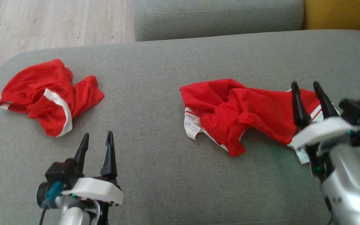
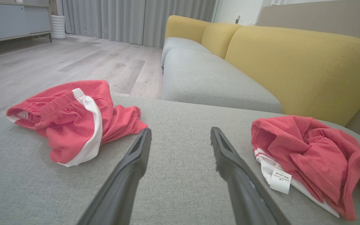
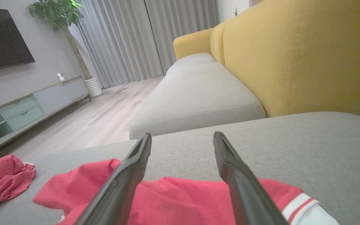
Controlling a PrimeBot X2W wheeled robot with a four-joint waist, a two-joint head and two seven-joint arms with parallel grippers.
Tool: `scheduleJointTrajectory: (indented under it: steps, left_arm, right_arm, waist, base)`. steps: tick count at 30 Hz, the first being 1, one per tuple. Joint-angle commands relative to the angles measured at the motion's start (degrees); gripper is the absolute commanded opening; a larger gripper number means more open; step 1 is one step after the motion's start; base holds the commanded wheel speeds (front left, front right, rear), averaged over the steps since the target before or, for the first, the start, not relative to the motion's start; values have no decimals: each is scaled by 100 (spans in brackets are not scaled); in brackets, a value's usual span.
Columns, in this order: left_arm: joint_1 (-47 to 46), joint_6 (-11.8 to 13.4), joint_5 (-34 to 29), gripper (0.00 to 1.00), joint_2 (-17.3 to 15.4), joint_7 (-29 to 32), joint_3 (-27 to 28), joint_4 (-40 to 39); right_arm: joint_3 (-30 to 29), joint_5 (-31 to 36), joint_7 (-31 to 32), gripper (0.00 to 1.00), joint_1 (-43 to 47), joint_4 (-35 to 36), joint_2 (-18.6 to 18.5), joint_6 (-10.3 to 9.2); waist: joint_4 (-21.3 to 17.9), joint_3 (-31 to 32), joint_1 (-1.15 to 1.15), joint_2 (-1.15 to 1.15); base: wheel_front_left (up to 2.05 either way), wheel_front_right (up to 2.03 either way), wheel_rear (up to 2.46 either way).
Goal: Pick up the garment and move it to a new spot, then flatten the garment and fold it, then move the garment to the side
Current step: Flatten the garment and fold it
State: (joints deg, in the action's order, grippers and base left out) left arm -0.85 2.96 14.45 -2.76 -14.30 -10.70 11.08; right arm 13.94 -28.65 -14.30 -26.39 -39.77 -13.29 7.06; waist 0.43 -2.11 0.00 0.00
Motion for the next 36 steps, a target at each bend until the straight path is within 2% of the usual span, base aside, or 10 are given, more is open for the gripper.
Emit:
scheduleJointTrajectory:
  steps: [1,7,14,17,21,27,31,36]
  left_arm:
    - [-188,-30,23,100,-12,-70,162,-214]
    - [-159,-59,-1,100,-12,-70,201,-222]
    - [-258,-283,134,100,-12,-70,-22,-28]
    - [-455,-474,709,100,-12,190,-386,243]
    - [-965,-676,1654,100,-12,1150,-1052,527]
    - [-1954,-699,3057,100,-12,2257,-1827,1155]
    - [-2481,-673,3833,100,-12,2657,-2139,1795]
    - [-2964,-722,4556,100,-12,2599,-2438,2434]
  right_arm:
    - [24,75,-66,100,-45,310,-8,43]
    - [-216,186,-68,100,1267,1966,135,43]
    - [-148,239,-69,100,1724,2412,131,43]
    - [-167,248,-69,100,1722,2433,127,43]
    - [-257,290,-69,100,1657,2462,91,43]
    - [-310,314,-69,100,1473,2519,76,43]
    - [-290,305,-69,100,1362,2567,102,43]
    - [-335,309,-70,100,1319,2571,118,43]
  waist:
    - [-5,8,0,0]
    - [-60,50,0,0]
    - [-259,35,0,0]
    - [-352,8,0,0]
    - [-494,-115,0,0]
    - [-852,-407,0,0]
    - [-1141,-594,0,0]
    - [-1360,-709,0,0]
  base:
    - [0,0,0]
    - [0,0,0]
    - [0,0,0]
    - [0,0,0]
    - [0,0,0]
    - [0,0,0]
    - [0,0,0]
    - [0,0,0]
